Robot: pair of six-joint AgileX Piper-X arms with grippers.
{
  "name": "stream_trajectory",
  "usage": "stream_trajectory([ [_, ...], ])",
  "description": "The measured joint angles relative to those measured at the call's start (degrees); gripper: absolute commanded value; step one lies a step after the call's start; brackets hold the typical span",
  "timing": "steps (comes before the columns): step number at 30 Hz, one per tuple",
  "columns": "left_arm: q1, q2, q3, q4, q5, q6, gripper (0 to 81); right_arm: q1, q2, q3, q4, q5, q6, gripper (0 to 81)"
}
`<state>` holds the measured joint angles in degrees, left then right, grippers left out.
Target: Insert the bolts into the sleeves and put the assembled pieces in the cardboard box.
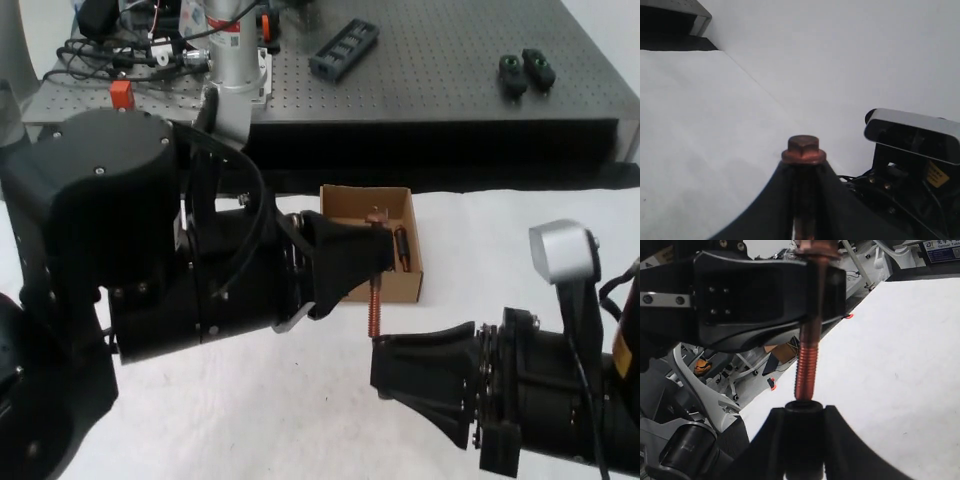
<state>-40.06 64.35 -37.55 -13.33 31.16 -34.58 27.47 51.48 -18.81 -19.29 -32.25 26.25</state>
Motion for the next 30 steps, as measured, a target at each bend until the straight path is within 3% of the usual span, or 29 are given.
stream_trajectory([
  [30,0.2,0.0,-0.2,-3.7,2.1,-1.3,0.6,0.0,3.0,-0.1,-11.8,1.0,3.6,4.5],
])
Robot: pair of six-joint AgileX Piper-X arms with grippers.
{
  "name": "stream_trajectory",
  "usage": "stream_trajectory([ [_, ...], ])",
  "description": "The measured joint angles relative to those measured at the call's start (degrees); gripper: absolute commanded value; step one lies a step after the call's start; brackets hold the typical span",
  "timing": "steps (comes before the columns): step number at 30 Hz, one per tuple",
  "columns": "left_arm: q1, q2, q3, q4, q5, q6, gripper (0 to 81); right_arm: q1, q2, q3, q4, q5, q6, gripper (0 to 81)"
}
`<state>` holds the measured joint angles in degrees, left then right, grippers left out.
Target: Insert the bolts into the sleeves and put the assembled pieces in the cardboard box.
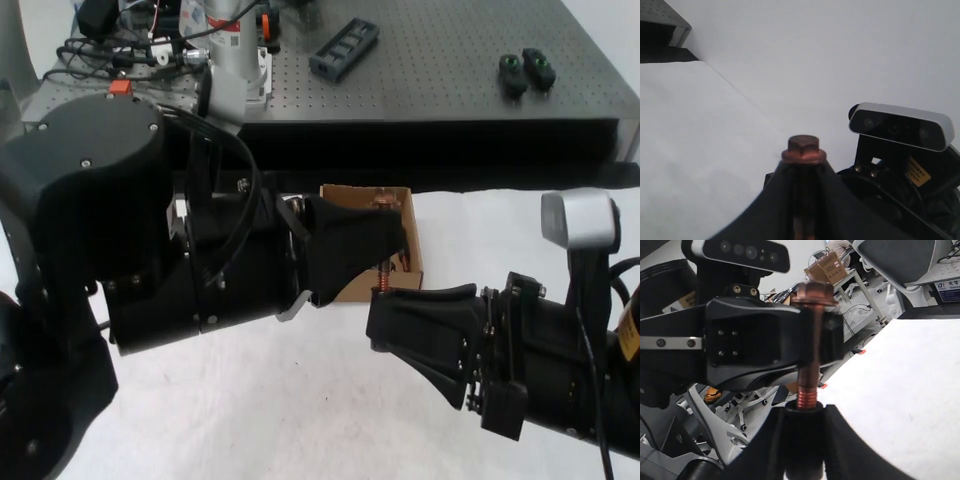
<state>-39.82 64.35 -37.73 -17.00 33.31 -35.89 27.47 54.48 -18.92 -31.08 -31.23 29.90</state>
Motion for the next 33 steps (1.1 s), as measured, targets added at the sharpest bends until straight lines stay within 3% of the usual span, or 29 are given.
stream_trajectory([
  [3,0.0,0.0,0.0,0.0,1.0,0.0,1.5,0.0,0.0,0.0,-0.2,0.7,0.0,4.5],
  [4,0.0,0.0,0.0,0.0,1.3,-0.2,5.5,0.0,0.0,0.0,-0.4,1.0,0.0,4.5],
  [6,0.0,0.0,0.0,0.4,2.4,-0.1,19.7,0.0,0.0,0.0,-0.8,1.2,0.0,4.5],
  [9,0.0,0.0,0.0,0.5,3.2,-0.5,49.9,0.0,0.0,0.0,-1.1,1.3,0.2,4.5],
  [10,0.0,0.0,0.0,0.5,3.5,-0.5,52.0,0.0,0.0,0.0,-1.1,1.3,0.3,4.5],
  [17,0.0,0.0,0.0,0.8,0.7,-0.4,44.5,-0.7,0.0,0.0,-2.0,5.5,-0.6,4.5],
  [20,0.1,0.0,0.0,1.4,-2.4,0.5,40.1,-5.0,0.6,-1.0,0.5,10.8,-2.9,4.5],
  [22,0.6,0.0,0.0,3.1,-4.7,1.1,33.4,-11.5,8.6,-8.8,9.8,15.9,-10.3,4.5],
  [29,1.8,0.0,0.0,18.1,-18.2,7.3,0.8,-13.9,33.9,-29.9,23.2,23.4,-20.9,4.5],
  [33,1.8,-1.6,0.9,24.5,-25.2,10.9,0.3,-13.9,43.9,-40.5,27.9,24.7,-22.0,4.5],
])
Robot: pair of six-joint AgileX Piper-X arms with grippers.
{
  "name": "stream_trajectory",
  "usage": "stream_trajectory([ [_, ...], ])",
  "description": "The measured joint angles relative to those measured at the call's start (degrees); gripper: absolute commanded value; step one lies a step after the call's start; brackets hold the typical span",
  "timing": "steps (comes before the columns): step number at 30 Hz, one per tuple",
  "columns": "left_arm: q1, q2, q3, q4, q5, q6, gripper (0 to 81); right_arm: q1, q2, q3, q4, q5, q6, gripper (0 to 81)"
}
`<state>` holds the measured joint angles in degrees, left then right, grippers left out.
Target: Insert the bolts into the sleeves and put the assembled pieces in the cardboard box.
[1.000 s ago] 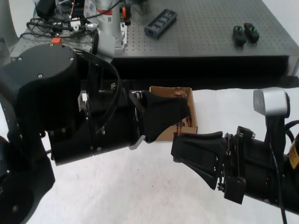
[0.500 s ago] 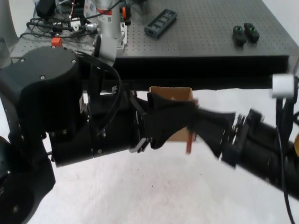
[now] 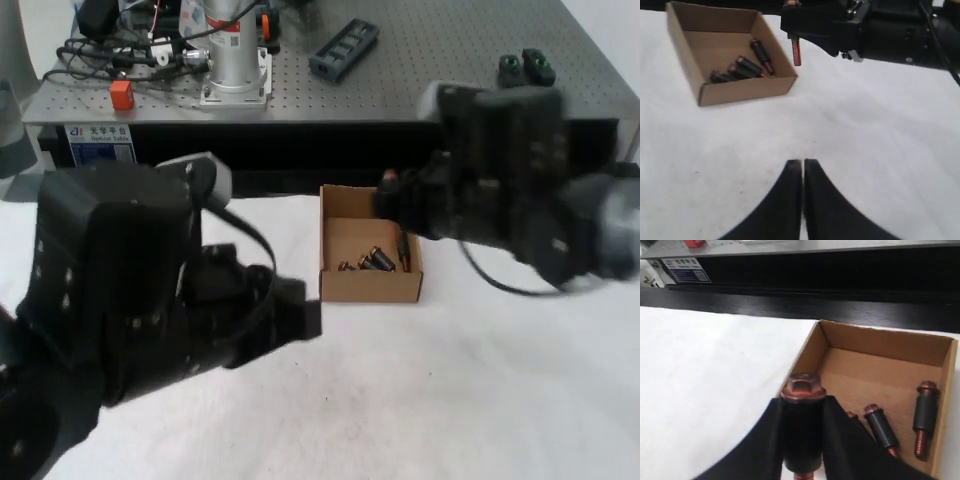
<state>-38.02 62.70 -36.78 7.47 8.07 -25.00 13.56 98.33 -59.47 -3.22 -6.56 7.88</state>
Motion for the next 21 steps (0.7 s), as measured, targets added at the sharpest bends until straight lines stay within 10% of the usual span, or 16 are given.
stream_trajectory([
  [11,0.0,-19.2,14.4,2.6,-8.1,-0.6,0.6,0.0,20.2,-16.0,11.2,2.1,0.0,2.0],
  [16,0.0,-27.8,20.0,6.5,-9.9,-3.3,0.6,0.0,20.4,-16.2,12.2,2.1,-0.1,33.6],
  [21,0.0,-34.2,21.6,12.9,-11.5,-4.3,0.6,0.0,17.8,-16.0,13.7,1.2,-0.2,26.6],
])
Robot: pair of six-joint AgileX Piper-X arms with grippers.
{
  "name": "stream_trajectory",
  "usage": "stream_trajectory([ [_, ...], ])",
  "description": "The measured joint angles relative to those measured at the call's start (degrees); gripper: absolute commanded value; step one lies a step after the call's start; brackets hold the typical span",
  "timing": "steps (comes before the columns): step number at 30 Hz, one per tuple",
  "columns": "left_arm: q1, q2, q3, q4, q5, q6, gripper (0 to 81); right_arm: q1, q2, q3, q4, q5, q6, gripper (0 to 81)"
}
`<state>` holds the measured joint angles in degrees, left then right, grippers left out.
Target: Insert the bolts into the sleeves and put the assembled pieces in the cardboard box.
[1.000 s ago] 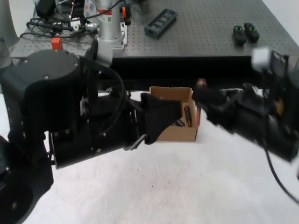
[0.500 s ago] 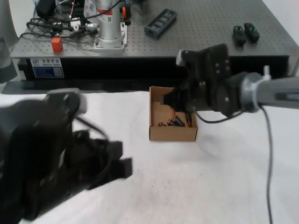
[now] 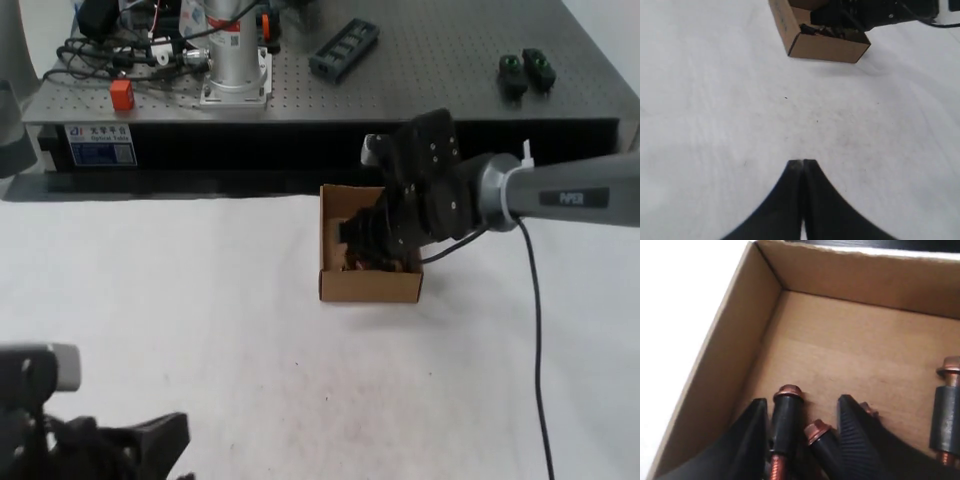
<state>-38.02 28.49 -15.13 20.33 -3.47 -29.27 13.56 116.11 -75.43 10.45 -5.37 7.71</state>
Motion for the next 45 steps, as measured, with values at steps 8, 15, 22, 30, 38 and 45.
stream_trajectory([
  [8,0.0,-6.9,0.0,10.7,-2.4,-0.1,0.6,0.0,-28.8,22.3,-3.7,-3.7,0.0,17.4],
  [15,0.0,-12.5,0.8,13.5,-4.0,-0.1,0.6,0.0,-63.4,55.0,-4.7,-4.3,0.0,12.0],
  [22,0.0,-12.9,1.8,14.0,-4.2,-0.1,0.6,0.0,-81.9,70.6,-4.2,-4.3,0.1,11.8],
  [30,0.0,-12.9,2.0,14.0,-4.7,-0.1,0.6,0.0,-87.6,76.0,-4.0,-4.3,0.1,11.8],
  [38,0.0,-12.9,5.0,13.9,-5.7,-0.1,0.6,0.0,-87.6,76.0,-2.8,-4.3,0.1,11.8],
  [45,0.0,-12.9,10.7,10.3,-5.7,-0.1,0.6,0.0,-87.6,76.0,-2.8,-4.3,0.1,11.8],
])
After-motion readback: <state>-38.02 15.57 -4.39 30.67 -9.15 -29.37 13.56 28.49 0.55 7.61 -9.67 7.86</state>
